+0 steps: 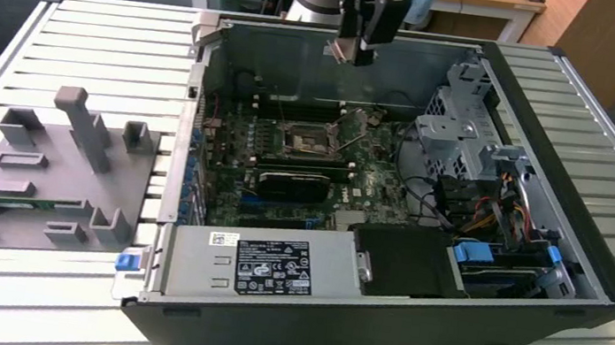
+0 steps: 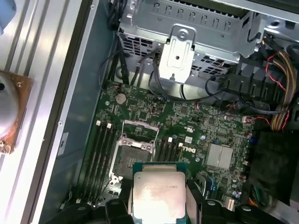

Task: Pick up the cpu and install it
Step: 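Place the cpu into insertion slot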

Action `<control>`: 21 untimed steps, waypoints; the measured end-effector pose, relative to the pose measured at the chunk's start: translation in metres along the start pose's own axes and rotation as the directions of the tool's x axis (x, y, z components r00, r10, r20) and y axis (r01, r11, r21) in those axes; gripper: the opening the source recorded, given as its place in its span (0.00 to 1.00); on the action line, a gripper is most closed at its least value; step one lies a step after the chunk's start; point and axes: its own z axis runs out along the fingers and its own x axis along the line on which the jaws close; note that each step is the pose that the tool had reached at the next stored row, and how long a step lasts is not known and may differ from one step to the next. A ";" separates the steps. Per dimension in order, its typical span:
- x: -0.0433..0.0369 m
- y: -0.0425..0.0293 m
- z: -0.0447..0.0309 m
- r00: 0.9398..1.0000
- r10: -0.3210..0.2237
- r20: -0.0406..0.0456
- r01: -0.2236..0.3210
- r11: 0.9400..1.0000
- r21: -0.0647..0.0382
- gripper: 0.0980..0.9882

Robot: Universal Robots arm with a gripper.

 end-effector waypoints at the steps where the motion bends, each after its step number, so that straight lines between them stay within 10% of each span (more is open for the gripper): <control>1: 0.0000 0.0000 0.0001 1.000 0.013 0.001 -0.013 1.000 0.000 0.50; 12: 0.0002 0.0000 0.0009 0.988 0.153 0.007 -0.153 0.988 0.003 0.50; 21: 0.0008 0.0001 0.0018 0.961 0.276 0.014 -0.276 0.961 0.004 0.50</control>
